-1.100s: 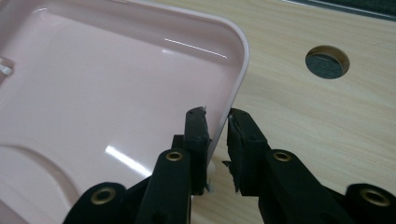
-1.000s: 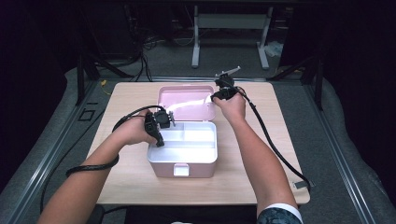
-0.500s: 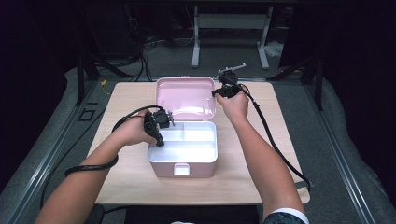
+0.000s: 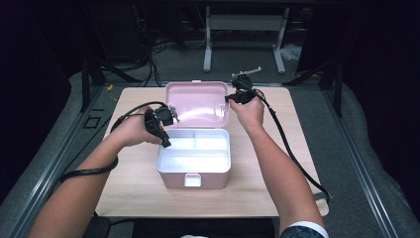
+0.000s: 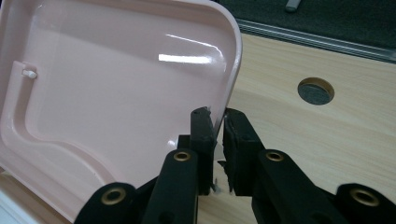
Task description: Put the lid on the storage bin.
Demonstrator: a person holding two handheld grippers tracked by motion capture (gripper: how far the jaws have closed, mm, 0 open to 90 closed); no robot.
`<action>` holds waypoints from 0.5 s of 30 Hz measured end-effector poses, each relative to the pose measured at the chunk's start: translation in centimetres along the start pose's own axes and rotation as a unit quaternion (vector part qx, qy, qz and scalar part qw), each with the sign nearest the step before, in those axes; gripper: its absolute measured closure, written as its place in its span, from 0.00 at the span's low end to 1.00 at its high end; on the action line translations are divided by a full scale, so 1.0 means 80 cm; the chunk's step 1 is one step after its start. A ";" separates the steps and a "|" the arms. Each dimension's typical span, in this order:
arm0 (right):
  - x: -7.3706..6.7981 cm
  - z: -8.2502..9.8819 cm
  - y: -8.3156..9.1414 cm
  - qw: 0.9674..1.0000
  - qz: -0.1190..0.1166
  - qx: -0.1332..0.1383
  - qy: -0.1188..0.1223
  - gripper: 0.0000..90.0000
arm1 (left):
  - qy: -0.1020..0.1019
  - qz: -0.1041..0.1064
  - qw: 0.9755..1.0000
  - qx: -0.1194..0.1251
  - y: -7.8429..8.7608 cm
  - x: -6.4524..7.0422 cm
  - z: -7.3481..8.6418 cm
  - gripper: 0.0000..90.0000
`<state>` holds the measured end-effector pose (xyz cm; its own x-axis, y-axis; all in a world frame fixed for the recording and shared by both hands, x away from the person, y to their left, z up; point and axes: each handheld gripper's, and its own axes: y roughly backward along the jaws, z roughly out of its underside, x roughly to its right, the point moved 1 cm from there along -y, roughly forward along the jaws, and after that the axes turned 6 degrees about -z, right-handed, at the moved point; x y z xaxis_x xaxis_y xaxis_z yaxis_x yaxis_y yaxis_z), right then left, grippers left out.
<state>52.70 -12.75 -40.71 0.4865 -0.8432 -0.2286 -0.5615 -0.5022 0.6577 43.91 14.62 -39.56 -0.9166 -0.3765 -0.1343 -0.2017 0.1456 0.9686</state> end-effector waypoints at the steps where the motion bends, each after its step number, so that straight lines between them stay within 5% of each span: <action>1: 0.000 0.000 0.000 1.000 0.000 0.001 -0.001 0.92 | 0.012 -0.006 1.000 0.009 0.005 -0.006 0.001 0.74; 4: -0.001 0.001 0.001 1.000 0.003 0.002 0.002 0.92 | 0.053 -0.024 0.998 0.036 0.013 -0.026 0.007 0.73; 7: -0.001 0.002 0.002 1.000 0.009 0.005 0.005 0.92 | 0.101 -0.046 0.992 0.066 0.015 -0.046 0.012 0.71; 10: -0.002 0.003 0.004 1.000 0.003 0.005 0.004 0.92 | 0.151 -0.069 0.980 0.114 0.019 -0.064 0.015 0.71; 12: -0.003 0.003 0.005 1.000 0.010 0.006 0.007 0.92 | 0.185 -0.081 0.969 0.144 0.020 -0.076 0.016 0.71; 15: -0.004 0.004 0.006 1.000 0.013 0.010 0.006 0.92 | 0.221 -0.089 0.958 0.158 0.016 -0.092 0.014 0.70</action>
<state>52.07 -12.80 -40.55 0.4800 -0.8537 -0.2021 -0.5870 -0.4837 0.6492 50.00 18.60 -37.56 -0.6366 -0.7615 -0.1214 -0.4988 0.2866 0.8179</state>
